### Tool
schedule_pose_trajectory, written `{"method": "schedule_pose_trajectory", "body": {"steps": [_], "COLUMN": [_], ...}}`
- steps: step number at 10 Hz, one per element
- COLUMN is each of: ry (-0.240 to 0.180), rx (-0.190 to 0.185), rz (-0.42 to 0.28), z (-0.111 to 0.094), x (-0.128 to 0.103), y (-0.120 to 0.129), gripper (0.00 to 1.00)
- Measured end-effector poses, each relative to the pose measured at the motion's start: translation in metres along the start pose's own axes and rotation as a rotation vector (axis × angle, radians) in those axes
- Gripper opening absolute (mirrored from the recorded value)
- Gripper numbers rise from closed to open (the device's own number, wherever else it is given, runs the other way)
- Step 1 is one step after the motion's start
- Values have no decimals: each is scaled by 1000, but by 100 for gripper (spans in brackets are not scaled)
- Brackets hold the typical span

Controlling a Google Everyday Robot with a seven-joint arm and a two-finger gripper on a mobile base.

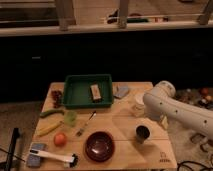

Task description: Stack cups on top of each other

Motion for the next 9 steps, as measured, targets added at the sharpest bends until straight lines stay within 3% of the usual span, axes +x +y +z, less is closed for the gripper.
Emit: {"method": "schedule_pose_trajectory", "body": {"steps": [9], "ry": [0], "rx": [0], "rz": [-160], "z": [11], "x": [-4], "y": [-4], "gripper": [80]}}
